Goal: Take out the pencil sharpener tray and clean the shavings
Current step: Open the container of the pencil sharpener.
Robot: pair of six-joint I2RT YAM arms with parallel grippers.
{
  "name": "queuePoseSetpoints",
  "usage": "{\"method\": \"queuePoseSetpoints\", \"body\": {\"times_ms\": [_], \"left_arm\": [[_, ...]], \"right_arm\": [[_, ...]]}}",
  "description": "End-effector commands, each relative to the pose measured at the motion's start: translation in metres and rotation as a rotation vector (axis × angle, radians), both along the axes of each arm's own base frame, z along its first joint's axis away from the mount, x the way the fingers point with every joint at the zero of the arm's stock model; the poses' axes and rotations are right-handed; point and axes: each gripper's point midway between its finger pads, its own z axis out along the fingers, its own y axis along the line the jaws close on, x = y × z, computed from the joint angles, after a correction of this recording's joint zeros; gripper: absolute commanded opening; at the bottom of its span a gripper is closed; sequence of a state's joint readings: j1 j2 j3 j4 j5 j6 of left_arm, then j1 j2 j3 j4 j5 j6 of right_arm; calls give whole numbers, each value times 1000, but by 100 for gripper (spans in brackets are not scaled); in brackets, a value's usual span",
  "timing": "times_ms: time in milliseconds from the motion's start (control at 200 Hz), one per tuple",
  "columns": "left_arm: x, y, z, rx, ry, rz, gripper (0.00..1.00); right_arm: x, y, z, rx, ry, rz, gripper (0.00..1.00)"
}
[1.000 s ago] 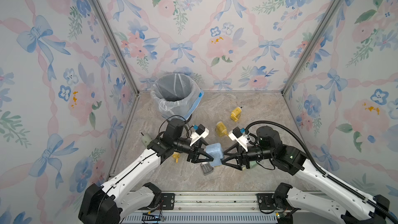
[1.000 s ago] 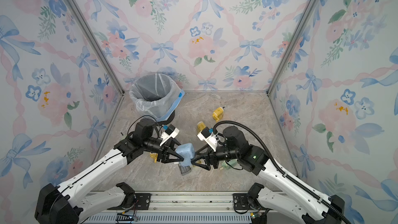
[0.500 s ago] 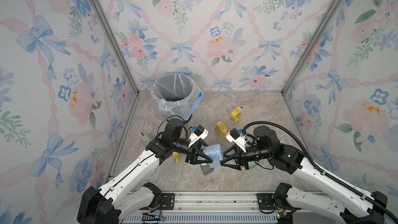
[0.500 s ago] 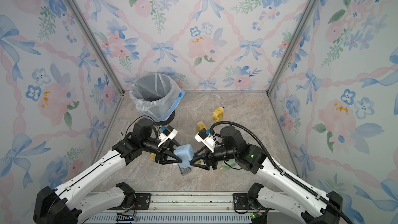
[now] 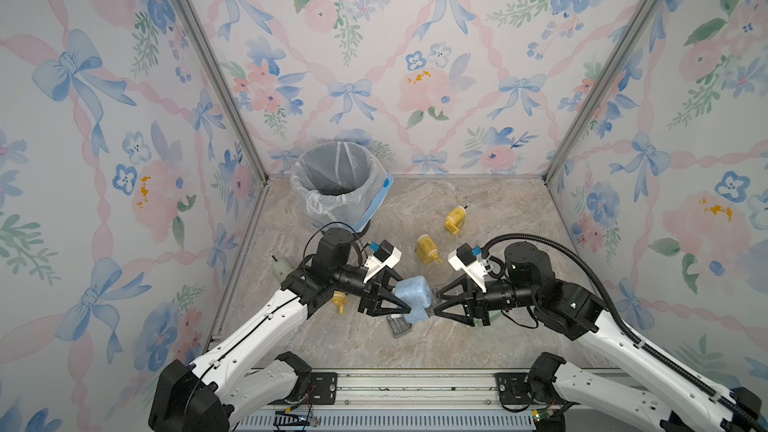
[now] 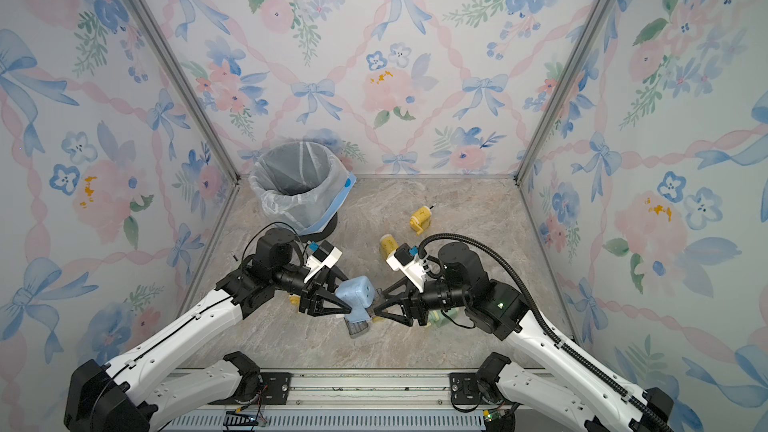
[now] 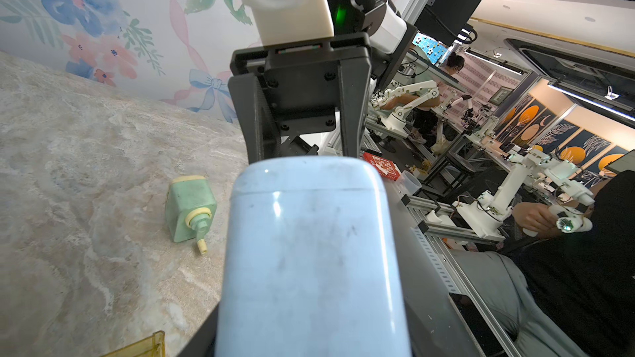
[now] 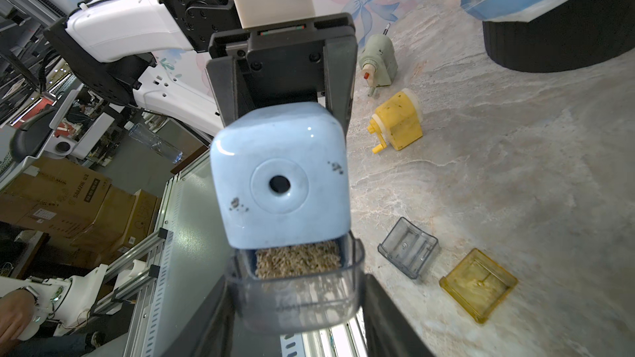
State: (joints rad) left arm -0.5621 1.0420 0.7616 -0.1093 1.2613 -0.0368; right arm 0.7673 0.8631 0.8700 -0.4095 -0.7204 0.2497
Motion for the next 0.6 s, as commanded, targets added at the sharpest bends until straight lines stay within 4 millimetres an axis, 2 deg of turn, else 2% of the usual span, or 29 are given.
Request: {"method": "queuePoseSetpoints", "body": {"times_ms": [0,40,120,320,440,595], "left_arm": [[-8,2,6,-24,-25,-35,0],[-8,2,7,-24,-26,-33,0],[-7,2,7,-24,-28,-32,0],[-5,1,7,-21,-32,-22,0],[-5,1,7,-19,-32,-18,0],[-4,2,7,-19,-32,-17,0]], "right_arm": [[3,2,14,34,-11,-3,54],[2,4,12,25,-8,2,59],[2,10,7,0,-9,1,76],[2,19,-1,-30,-26,4,78],[3,21,-1,-32,-28,2,73],[3,18,3,-27,-47,-4,54]]}}
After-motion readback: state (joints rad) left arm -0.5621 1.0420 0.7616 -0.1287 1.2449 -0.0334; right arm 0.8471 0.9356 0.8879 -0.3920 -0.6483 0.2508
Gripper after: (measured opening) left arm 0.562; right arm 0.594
